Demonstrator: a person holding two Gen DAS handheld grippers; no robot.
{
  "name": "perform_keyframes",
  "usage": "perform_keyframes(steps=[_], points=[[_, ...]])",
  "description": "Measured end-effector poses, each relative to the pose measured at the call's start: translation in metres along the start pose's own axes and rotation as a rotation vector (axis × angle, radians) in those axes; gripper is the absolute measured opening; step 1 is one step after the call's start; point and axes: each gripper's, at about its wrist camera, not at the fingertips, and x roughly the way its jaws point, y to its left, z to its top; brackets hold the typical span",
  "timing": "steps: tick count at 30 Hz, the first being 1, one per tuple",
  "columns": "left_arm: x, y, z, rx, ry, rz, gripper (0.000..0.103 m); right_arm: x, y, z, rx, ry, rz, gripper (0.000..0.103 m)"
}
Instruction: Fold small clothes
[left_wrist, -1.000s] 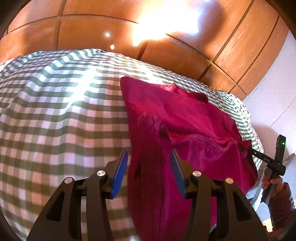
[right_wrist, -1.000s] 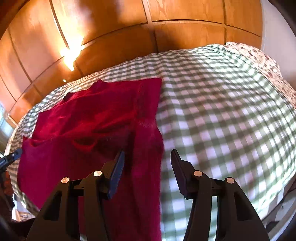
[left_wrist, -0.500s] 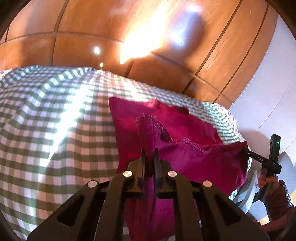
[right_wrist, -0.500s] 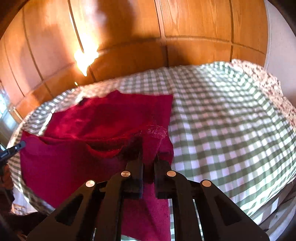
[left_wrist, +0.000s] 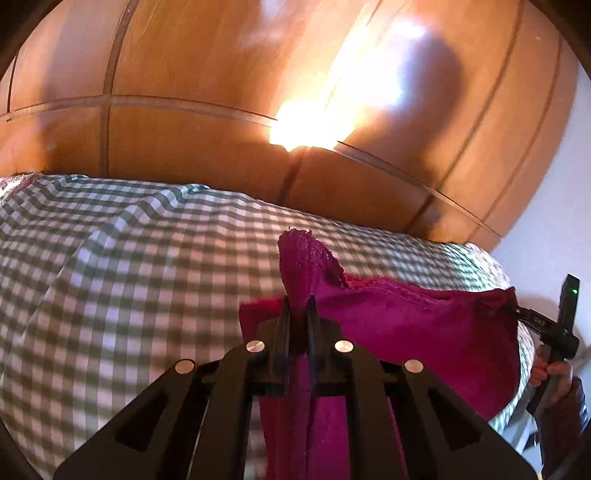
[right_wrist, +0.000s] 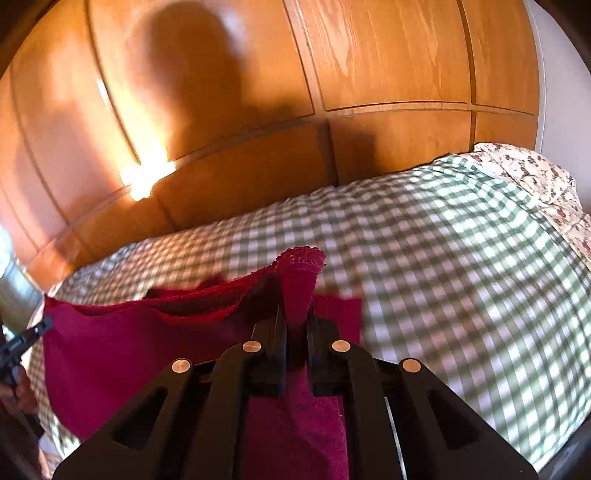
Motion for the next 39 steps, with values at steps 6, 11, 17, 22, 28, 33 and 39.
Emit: perform_keyframes(steps=[6,11,17,22,28,33,39], points=[[0.056,0.003,0.019,-0.019,0.065,0.091,0.006,0.063,0.004,0.014,0.002,0.054,-0.08,0.007],[0.096,0.005,0.009,0.004,0.145,0.199,0.006,0.108,-0.009,0.0,0.019,0.131,-0.123,0.007],[0.101,-0.003,0.004,0.023,0.166,0.282,0.017,0.115,-0.012,-0.005,0.014,0.143,-0.122,0.028],[0.057,-0.027,-0.001,0.089,0.038,0.284,0.017,0.073,-0.001,0.001,-0.026,0.023,-0.131,0.055],[0.051,-0.061,-0.023,0.19,0.046,0.216,0.021,0.066,0.064,-0.015,-0.197,0.082,0.05,0.055],[0.081,-0.058,-0.035,0.179,0.117,0.274,0.024,0.102,0.116,-0.029,-0.281,0.174,0.109,0.055],[0.094,-0.04,-0.038,0.114,0.139,0.315,0.027,0.157,0.128,-0.018,-0.222,0.231,-0.012,0.055]])
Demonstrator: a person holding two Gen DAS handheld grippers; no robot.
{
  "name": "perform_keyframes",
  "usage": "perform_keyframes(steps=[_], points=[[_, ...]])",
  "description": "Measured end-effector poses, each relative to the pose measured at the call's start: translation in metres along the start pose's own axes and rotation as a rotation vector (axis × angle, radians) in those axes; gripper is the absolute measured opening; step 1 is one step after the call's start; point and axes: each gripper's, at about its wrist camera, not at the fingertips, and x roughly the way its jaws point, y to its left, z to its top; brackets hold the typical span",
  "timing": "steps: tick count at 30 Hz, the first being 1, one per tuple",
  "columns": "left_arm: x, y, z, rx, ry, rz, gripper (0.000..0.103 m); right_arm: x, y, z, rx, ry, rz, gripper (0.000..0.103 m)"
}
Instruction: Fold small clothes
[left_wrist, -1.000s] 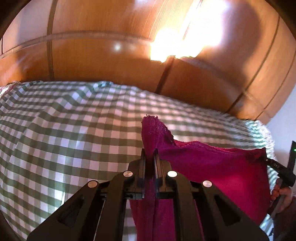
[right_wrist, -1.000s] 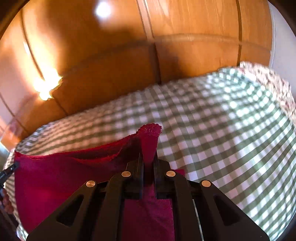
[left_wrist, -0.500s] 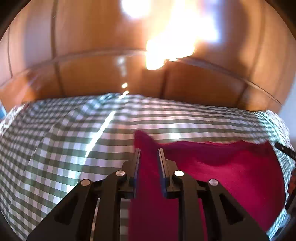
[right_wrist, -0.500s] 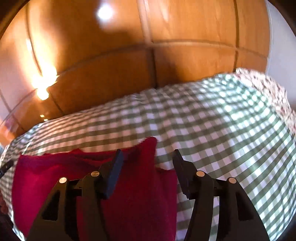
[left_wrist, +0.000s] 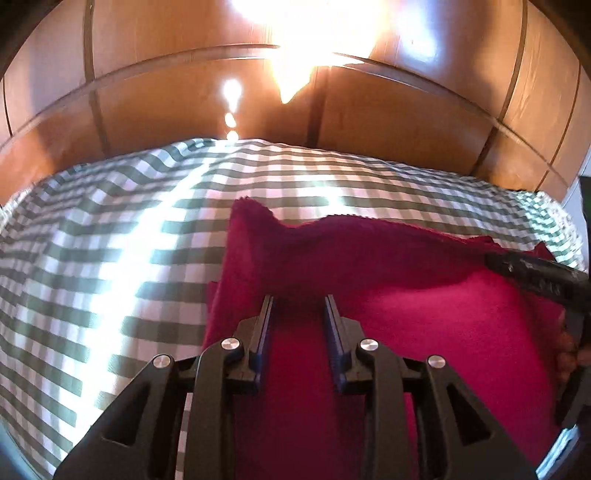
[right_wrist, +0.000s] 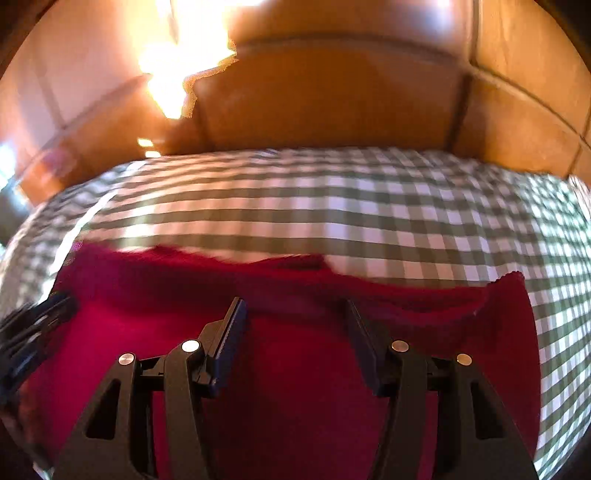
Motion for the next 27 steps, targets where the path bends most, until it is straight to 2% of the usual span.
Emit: perform_keyframes(steps=[3,4,6,7,13,15,20,24,27], points=[[-0.008,0.001,-0.001,-0.007,0.002,-0.01,0.029,-0.01,0.003,0.001,-0.004,-0.024,-0.016,0.055],[-0.013,0.003,-0.002,-0.009,-0.007,-0.019,0.038,-0.016,0.004,0.001,-0.008,-0.04,-0.011,0.055],[-0.024,0.008,-0.007,-0.025,-0.02,-0.045,0.046,-0.031,-0.002,-0.003,-0.007,-0.063,-0.003,0.056],[-0.03,0.012,-0.011,-0.034,-0.023,-0.057,0.046,-0.039,-0.007,-0.007,0.003,-0.073,0.0,0.058],[-0.069,0.044,-0.044,-0.082,-0.039,-0.109,0.051,-0.098,-0.058,-0.048,0.119,-0.118,0.021,0.059],[-0.077,0.055,-0.059,-0.108,-0.026,-0.133,0.051,-0.117,-0.077,-0.068,0.166,-0.125,0.026,0.059],[-0.093,0.075,-0.097,-0.162,0.016,-0.245,0.05,-0.148,-0.111,-0.125,0.267,-0.107,0.031,0.059],[-0.095,0.078,-0.12,-0.184,0.051,-0.307,0.049,-0.151,-0.12,-0.16,0.333,-0.069,0.079,0.059],[-0.088,0.075,-0.127,-0.188,0.076,-0.308,0.041,-0.142,-0.117,-0.178,0.361,-0.033,0.106,0.059]])
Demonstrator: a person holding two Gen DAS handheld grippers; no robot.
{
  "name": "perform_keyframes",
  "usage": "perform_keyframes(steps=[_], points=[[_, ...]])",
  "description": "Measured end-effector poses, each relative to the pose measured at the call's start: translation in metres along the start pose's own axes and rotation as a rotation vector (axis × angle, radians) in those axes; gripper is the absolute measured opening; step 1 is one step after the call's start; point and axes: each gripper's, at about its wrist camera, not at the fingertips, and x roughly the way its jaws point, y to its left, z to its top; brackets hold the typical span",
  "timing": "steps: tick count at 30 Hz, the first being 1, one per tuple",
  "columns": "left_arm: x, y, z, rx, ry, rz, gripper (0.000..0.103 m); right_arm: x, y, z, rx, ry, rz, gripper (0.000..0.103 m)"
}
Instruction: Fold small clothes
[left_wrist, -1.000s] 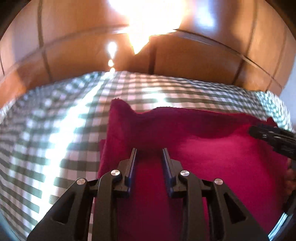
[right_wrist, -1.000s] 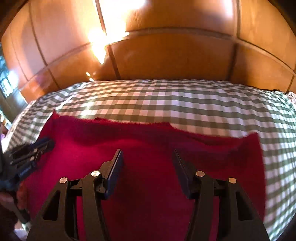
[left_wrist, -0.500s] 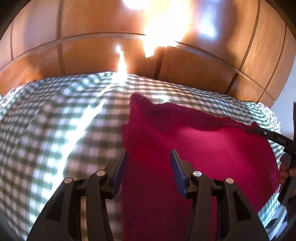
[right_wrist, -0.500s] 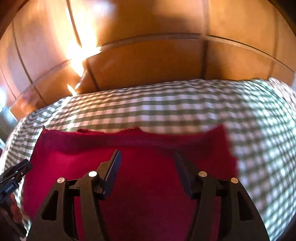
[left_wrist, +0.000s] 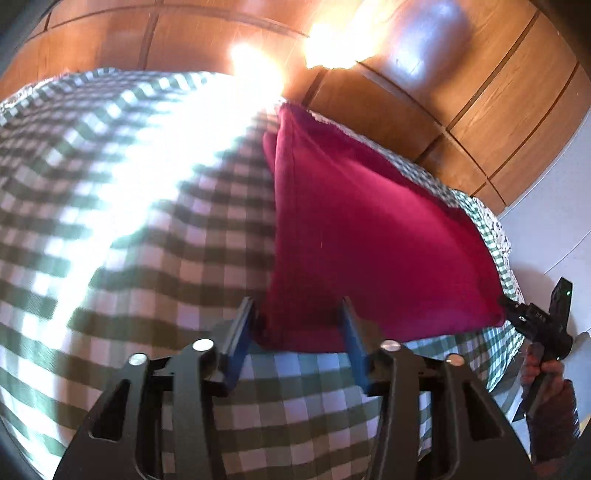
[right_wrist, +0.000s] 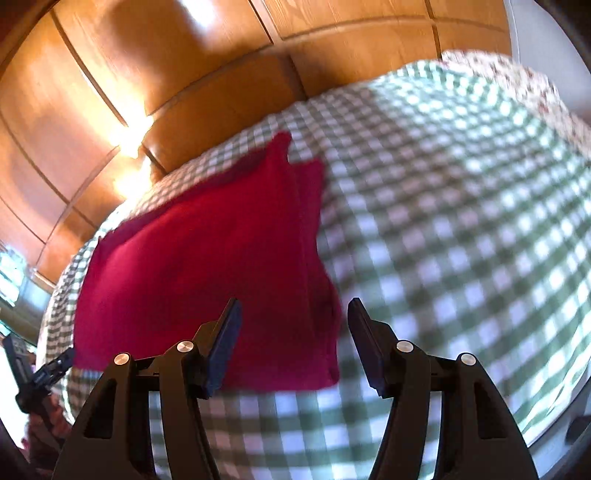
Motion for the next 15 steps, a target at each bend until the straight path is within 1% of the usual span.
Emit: perform_keyframes(steps=[1,2,3,4,5,7,10,12,15], points=[[0.003,0.0,0.0,0.002,0.002,0.016,0.033,0.005,-0.001,-0.004,0.009,0.014,0.002,0.059],[0.005,-0.003,0.0,0.011,0.011,0.038,0.028,0.01,-0.001,-0.008,0.012,0.02,-0.006,0.051],[0.006,-0.004,0.001,0.021,0.013,0.05,0.022,0.013,0.0,-0.009,0.011,0.023,-0.014,0.038],[0.006,-0.005,0.003,0.025,0.01,0.051,0.016,0.013,0.0,-0.009,0.009,0.022,-0.023,0.033],[0.004,-0.005,0.005,0.033,0.008,0.054,0.015,0.011,0.002,-0.007,0.002,0.019,-0.031,0.021],[-0.003,-0.006,0.004,0.058,-0.001,0.055,0.012,0.0,0.01,-0.004,-0.044,0.0,-0.047,0.013],[-0.008,-0.006,0.003,0.076,0.007,0.052,0.011,-0.018,0.014,-0.001,-0.07,-0.026,-0.034,0.011],[-0.012,-0.007,-0.002,0.09,0.017,0.05,0.01,-0.024,0.017,-0.005,-0.1,-0.022,-0.043,0.011],[-0.023,-0.007,-0.01,0.096,0.034,0.036,0.01,-0.032,0.014,-0.017,-0.103,-0.002,-0.044,0.011]])
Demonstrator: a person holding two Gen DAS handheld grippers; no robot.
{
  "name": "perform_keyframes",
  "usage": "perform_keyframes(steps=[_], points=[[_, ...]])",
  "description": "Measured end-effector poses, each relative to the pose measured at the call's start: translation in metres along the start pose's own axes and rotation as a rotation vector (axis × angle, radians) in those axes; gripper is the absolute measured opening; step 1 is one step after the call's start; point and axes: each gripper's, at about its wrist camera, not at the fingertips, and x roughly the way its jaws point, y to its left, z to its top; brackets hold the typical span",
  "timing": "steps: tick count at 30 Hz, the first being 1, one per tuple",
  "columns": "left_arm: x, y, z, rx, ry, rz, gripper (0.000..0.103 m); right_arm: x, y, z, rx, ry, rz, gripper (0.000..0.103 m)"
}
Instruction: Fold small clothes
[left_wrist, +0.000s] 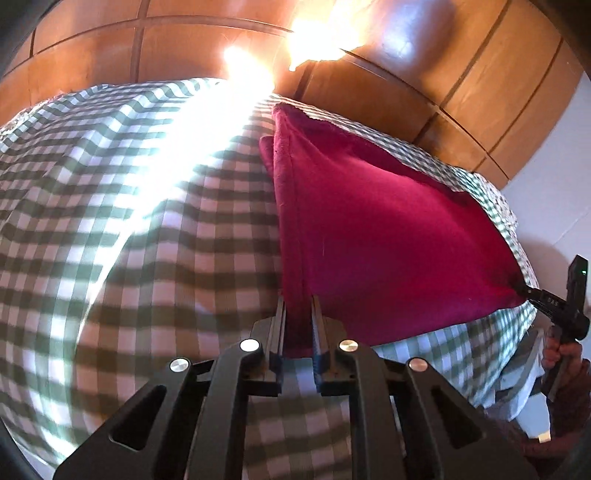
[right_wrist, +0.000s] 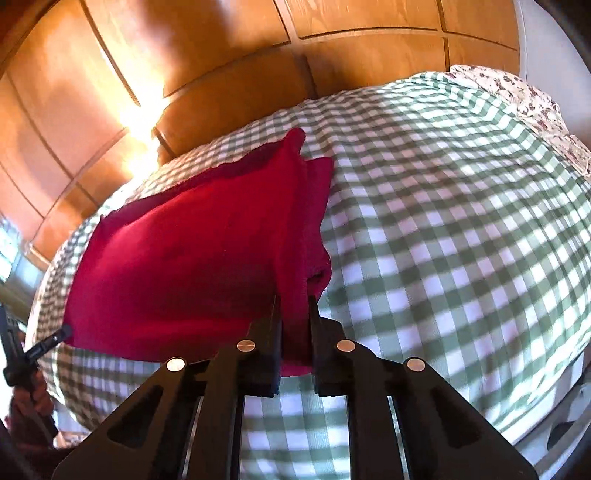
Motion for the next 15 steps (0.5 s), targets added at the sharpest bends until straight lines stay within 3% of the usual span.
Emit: perform_keyframes(steps=[3,7,8,10,11,15], points=[[-0.009,0.0,-0.014,0.006,0.031,-0.016,0.01,-0.001,-0.006,-0.016,0.014,0.038,0.002,0.011],[-0.017,0.008,-0.014,-0.029,0.005,-0.039,0.022,0.001,-0.01,-0.022,0.027,0.053,0.017,0.011],[-0.018,0.012,-0.009,-0.052,-0.015,-0.026,0.025,0.001,-0.011,-0.02,0.031,0.052,0.017,0.014],[-0.018,0.014,0.002,-0.058,-0.043,-0.024,0.028,0.002,-0.013,-0.012,0.05,0.039,0.011,0.034],[-0.018,0.013,0.009,-0.054,-0.059,-0.014,0.029,0.001,-0.013,-0.006,0.052,0.01,-0.008,0.048],[0.001,0.009,0.033,-0.053,-0.07,0.004,0.03,0.006,-0.008,0.014,0.033,-0.034,-0.034,0.05]])
